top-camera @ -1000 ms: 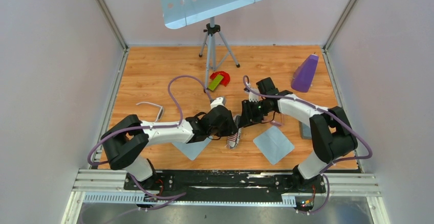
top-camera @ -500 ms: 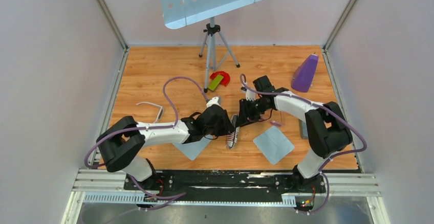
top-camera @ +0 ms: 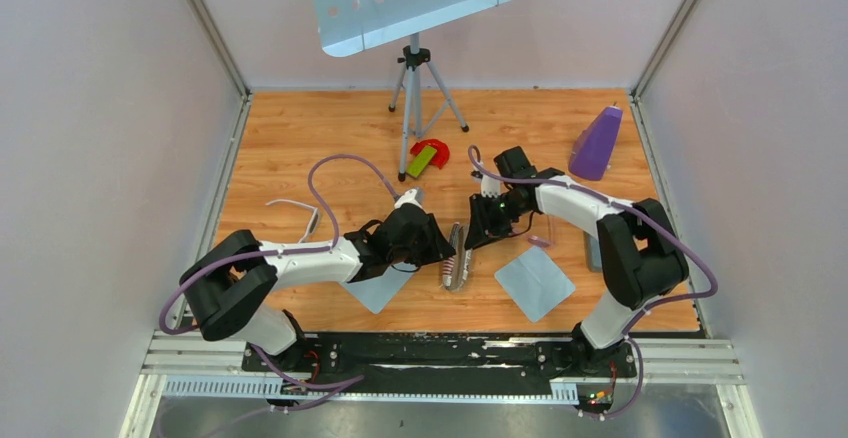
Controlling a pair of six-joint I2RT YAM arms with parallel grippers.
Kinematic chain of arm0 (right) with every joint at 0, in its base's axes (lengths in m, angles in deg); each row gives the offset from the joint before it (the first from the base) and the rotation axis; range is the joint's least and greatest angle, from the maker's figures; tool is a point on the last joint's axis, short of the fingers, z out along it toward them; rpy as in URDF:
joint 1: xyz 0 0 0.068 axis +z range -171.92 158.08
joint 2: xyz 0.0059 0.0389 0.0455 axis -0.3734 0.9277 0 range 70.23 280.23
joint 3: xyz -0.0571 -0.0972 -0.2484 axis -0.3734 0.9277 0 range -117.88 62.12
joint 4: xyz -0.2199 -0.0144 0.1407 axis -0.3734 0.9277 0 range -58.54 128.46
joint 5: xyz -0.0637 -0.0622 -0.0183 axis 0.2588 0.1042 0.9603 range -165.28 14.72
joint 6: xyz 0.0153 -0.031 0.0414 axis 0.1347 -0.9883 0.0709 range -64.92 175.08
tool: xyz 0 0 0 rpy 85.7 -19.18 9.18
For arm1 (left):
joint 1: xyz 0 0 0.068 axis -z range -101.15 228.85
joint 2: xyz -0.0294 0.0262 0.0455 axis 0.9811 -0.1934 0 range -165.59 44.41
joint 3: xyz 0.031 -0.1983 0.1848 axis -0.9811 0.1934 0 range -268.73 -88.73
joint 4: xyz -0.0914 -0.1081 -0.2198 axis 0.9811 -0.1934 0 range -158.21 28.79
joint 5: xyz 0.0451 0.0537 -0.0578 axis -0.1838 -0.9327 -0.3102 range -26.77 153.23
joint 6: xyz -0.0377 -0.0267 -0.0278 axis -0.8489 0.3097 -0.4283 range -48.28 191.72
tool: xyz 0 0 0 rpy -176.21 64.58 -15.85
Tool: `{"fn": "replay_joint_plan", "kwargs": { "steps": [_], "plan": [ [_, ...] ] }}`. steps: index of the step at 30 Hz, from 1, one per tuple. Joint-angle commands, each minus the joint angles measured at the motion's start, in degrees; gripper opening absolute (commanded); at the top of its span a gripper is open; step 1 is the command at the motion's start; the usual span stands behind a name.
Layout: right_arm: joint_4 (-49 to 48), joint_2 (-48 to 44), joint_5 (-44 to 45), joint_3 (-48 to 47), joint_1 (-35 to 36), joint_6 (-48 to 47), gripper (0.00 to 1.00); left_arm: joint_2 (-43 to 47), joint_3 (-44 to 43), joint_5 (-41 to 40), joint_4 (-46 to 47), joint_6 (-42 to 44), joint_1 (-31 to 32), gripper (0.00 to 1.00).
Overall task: Organize the sunglasses
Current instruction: Open the sunglasses case at the center of the board.
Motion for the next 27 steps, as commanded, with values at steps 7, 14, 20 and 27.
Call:
{"fn": "replay_joint_plan", "kwargs": {
  "steps": [7,14,20,27],
  "plan": [
    [7.77,2.19,18.48,3.61,-0.33,-7.34,0.30,-1.52,4.54,-6.68,-15.93,2.78,-2.11,0.35],
    [7.45,2.94,18.40,3.39,-0.37,-7.35,0.30,-0.40,5.21,-6.89,-15.87,2.43,-2.23,0.36],
    [6.01,0.50,11.86,2.83,-0.41,-6.49,0.32,0.61,4.71,-3.99,-10.33,6.97,-1.94,0.59],
    [4.57,-4.21,4.64,3.04,-0.47,-6.72,0.52,0.01,-3.58,-8.03,-15.19,15.75,-0.28,0.51]
  ]
}}
